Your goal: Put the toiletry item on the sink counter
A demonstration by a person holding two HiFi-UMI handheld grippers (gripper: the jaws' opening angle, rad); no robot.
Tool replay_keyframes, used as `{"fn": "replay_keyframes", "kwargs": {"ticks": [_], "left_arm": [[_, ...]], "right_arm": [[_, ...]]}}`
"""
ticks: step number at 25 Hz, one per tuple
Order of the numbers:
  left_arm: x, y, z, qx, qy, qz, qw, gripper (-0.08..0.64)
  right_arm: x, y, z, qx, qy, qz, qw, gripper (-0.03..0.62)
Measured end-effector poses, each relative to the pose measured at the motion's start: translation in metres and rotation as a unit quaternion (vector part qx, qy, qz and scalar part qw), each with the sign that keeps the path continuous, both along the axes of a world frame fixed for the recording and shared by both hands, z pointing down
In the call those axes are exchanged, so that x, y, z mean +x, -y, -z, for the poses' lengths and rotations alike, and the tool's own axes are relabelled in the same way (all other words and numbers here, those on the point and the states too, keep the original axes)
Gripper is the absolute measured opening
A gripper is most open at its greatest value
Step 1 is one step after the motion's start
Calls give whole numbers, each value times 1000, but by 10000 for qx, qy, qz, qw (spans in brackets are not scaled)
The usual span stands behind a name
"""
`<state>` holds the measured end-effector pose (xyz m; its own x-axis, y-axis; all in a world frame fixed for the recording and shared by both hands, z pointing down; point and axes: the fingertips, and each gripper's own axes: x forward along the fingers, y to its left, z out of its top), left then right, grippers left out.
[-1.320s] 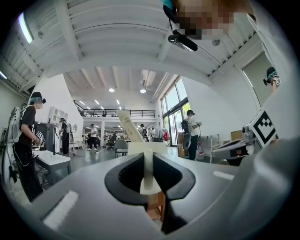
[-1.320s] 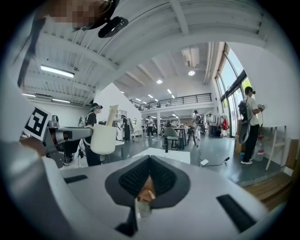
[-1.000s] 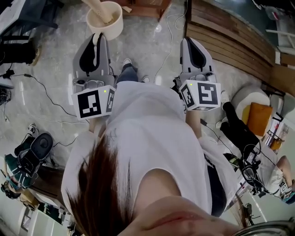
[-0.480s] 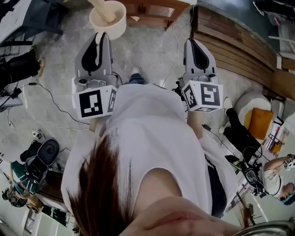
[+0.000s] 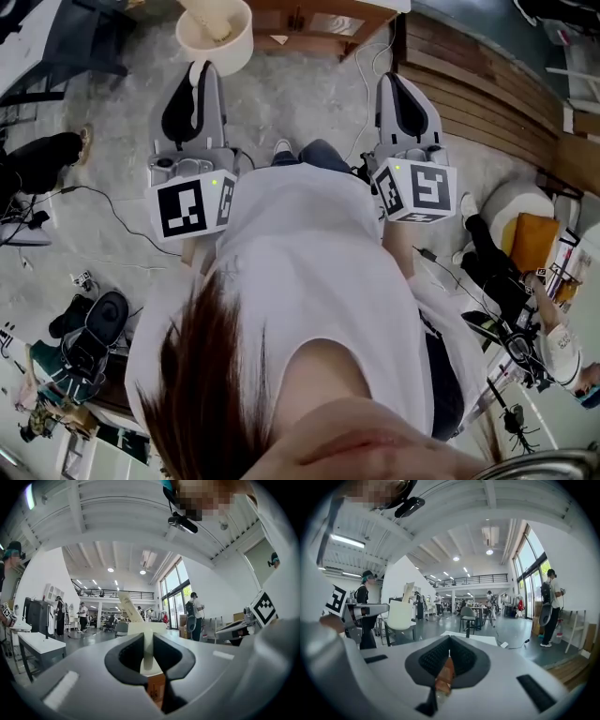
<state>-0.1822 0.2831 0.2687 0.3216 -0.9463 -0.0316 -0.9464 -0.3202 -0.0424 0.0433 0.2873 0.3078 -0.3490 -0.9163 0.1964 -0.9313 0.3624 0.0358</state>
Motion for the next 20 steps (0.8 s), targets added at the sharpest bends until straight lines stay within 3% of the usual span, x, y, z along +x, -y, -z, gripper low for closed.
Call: {"fn": "replay_keyframes", "kwargs": {"ticks": [12,20], "left_arm": [[-9,25,-7,-93,-34,255,9996,48],[5,66,-5,-98,-86,448,9989,48]], "right_arm": [[-7,36,-5,-93,-26,190,9998,5],[5,84,-2,-127,-33,390,9992,5]]}}
